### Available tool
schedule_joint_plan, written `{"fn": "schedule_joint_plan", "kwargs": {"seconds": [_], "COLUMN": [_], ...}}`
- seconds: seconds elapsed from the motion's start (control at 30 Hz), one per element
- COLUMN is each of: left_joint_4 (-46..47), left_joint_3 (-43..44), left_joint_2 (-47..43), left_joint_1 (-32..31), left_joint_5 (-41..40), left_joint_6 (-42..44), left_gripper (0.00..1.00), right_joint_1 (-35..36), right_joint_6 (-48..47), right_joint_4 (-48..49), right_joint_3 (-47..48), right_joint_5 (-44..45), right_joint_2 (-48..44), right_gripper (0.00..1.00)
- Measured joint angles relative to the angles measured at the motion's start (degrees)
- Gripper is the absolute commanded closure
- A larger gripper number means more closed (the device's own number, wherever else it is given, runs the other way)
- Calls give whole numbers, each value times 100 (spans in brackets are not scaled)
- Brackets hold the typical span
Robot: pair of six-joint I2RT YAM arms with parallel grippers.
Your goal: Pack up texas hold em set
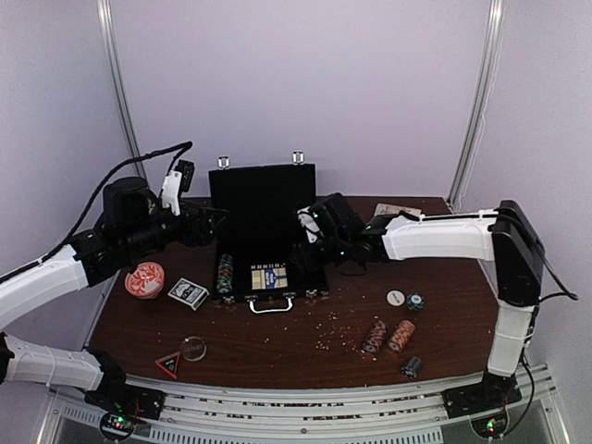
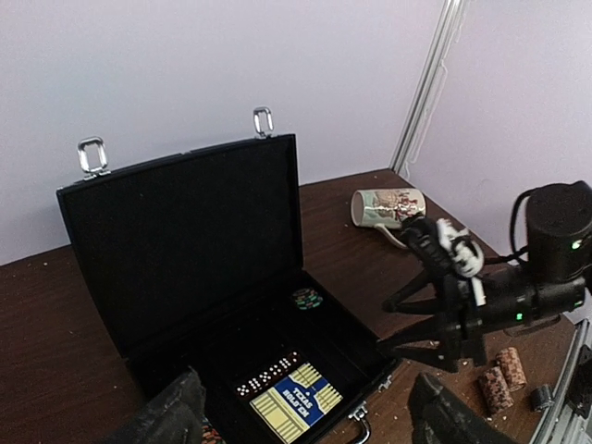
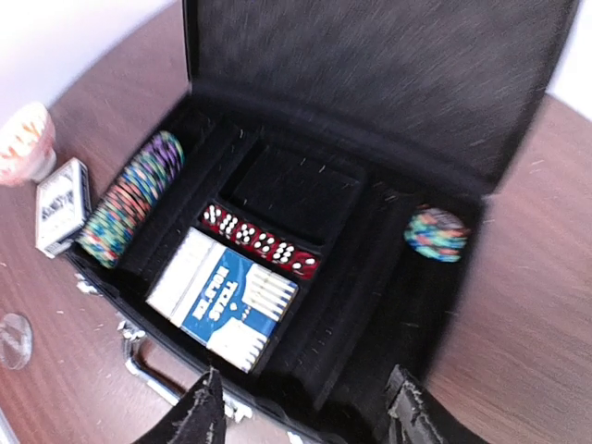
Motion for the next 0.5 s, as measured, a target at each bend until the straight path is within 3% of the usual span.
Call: {"fn": "schedule_joint_plan", "kwargs": {"seconds": [0.27, 0.5], "left_joint_4": [-33, -44], "left_joint_3": [24, 96], "left_joint_2": [-468, -533], "left_joint_1": [0, 0], "left_joint_5": [-376, -479], "left_joint_6": [188, 267], "left_gripper": [20, 20], "right_joint_1": [-420, -1080], "right_joint_6": [426, 691], "right_joint_4": [-269, -1054], "right_joint_3": [-1740, -2627], "right_joint_5": [577, 872], "right_joint_2": [-1808, -2124], "right_gripper": [35, 31]}}
